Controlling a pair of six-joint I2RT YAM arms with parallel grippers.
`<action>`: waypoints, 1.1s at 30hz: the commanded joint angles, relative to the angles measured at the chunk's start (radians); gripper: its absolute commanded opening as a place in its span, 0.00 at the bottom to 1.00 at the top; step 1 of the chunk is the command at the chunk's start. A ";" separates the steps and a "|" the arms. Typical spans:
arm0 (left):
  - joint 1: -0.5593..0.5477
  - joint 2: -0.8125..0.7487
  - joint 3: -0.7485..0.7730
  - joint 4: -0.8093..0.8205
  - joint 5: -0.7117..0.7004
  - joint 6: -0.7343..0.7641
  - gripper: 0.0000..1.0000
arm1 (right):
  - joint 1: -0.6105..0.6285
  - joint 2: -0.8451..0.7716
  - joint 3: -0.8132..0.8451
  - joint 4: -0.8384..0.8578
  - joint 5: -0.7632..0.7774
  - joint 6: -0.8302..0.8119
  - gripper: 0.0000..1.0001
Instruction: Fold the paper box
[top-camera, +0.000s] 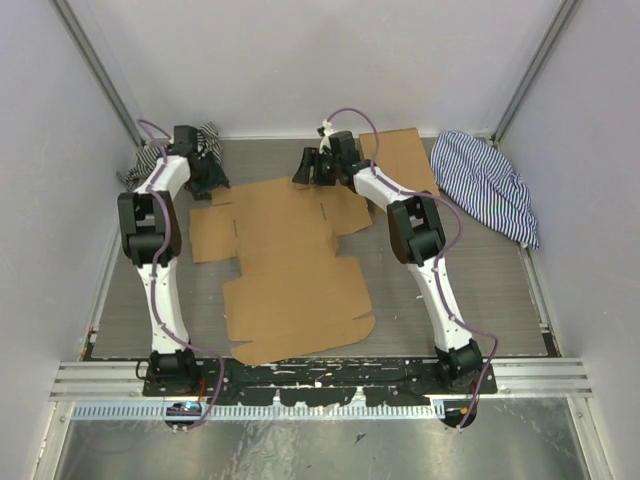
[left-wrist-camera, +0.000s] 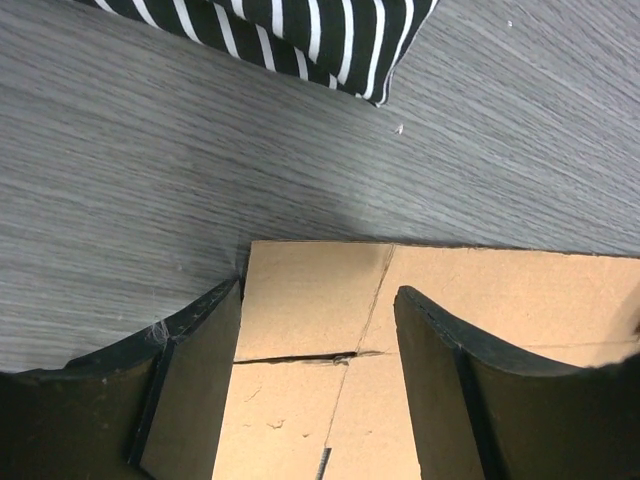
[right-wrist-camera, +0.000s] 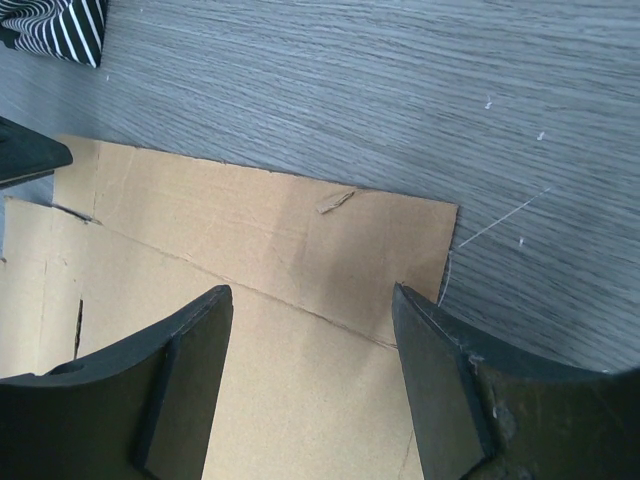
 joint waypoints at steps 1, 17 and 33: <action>-0.017 -0.067 -0.011 0.042 0.106 -0.046 0.69 | 0.002 0.032 0.006 -0.040 0.003 -0.008 0.70; -0.088 0.008 0.091 0.050 0.194 -0.102 0.68 | 0.003 0.029 0.000 -0.040 -0.001 -0.004 0.70; -0.101 0.126 0.180 -0.126 0.063 -0.114 0.64 | 0.001 -0.031 -0.058 -0.048 0.055 -0.009 0.71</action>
